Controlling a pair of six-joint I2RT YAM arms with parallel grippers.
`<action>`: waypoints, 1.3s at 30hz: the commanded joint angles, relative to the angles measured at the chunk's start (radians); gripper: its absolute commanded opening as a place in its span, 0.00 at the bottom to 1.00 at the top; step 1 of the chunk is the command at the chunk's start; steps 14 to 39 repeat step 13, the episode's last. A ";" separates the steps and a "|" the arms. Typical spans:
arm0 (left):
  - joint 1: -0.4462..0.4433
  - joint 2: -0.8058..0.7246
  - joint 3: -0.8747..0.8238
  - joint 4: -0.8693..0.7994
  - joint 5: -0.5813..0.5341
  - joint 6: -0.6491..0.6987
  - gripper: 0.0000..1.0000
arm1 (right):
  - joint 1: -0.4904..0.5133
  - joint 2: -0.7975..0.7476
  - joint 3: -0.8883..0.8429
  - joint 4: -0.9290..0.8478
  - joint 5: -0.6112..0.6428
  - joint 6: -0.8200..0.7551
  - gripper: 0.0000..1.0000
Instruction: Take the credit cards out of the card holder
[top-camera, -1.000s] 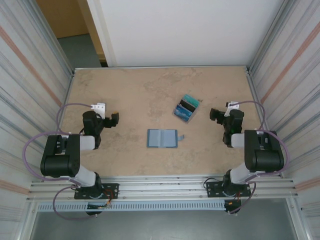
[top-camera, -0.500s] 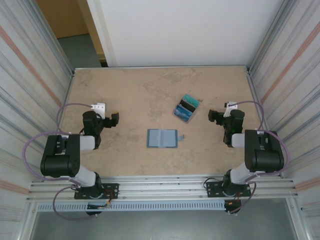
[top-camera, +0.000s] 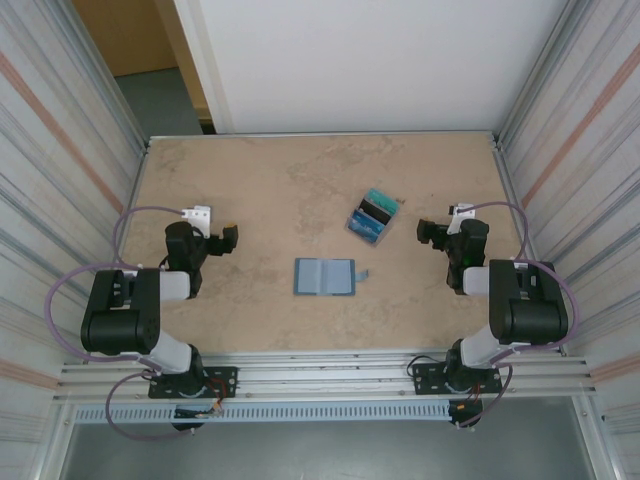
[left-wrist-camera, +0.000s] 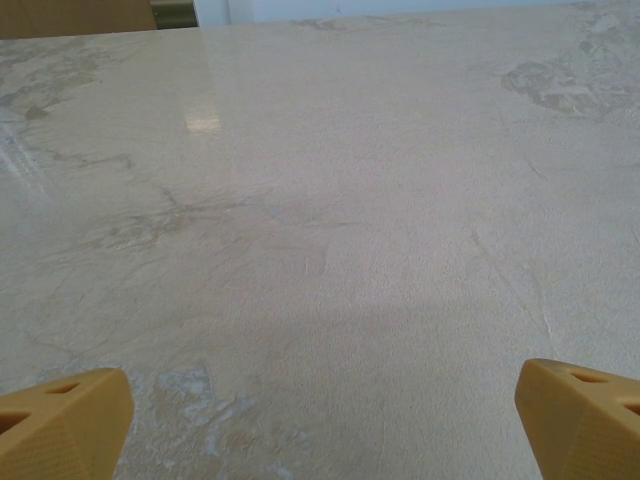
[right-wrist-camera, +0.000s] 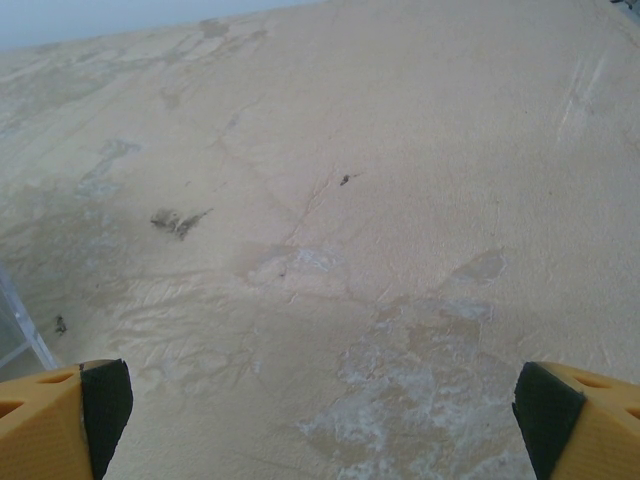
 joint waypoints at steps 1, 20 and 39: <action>-0.009 0.003 0.011 0.005 0.001 -0.001 0.99 | 0.004 0.003 0.011 -0.009 0.018 -0.010 0.99; -0.009 0.002 0.010 0.005 -0.001 -0.001 0.99 | 0.008 0.003 0.010 -0.009 0.024 -0.011 0.99; -0.009 0.002 0.010 0.005 -0.001 -0.001 0.99 | 0.008 0.003 0.010 -0.009 0.024 -0.011 0.99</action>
